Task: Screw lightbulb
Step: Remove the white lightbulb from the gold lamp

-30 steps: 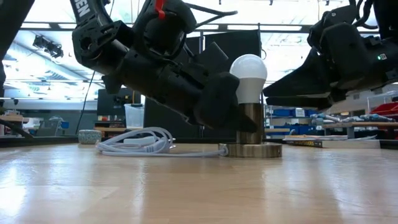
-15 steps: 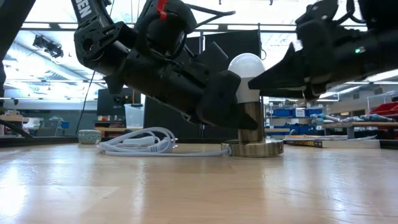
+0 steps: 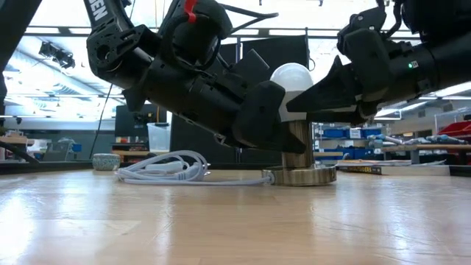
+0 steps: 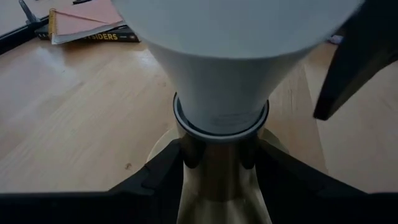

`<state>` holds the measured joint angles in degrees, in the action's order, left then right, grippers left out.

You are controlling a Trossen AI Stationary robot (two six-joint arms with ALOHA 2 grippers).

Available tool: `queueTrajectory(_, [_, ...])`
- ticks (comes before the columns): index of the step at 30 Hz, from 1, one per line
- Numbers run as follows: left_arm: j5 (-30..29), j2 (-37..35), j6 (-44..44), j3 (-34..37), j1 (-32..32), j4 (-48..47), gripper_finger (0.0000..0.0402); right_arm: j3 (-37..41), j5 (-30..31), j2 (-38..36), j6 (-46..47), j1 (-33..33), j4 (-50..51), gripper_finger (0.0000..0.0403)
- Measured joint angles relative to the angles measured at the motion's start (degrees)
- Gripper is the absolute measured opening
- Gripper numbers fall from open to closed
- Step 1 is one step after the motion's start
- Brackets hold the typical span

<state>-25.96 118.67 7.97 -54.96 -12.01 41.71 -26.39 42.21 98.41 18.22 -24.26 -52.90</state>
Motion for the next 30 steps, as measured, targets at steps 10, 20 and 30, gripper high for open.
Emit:
queueTrajectory(10, [-0.1,0.0,0.0,0.0,0.1,0.4,0.0182,0.0,-1.7,0.0,-6.4,3.2,-3.5,0.0259])
queueTrajectory(20, [-0.1,0.0,1.0,0.0,-0.1,0.0,0.0182,0.0,-12.5,0.0,-12.6,8.0,-4.8,0.0259])
queueTrajectory(30, [0.2,0.0,1.6,0.0,-0.4,-0.5,0.0182,0.4,-25.4,0.0,-13.5,11.3,-1.9,0.0311])
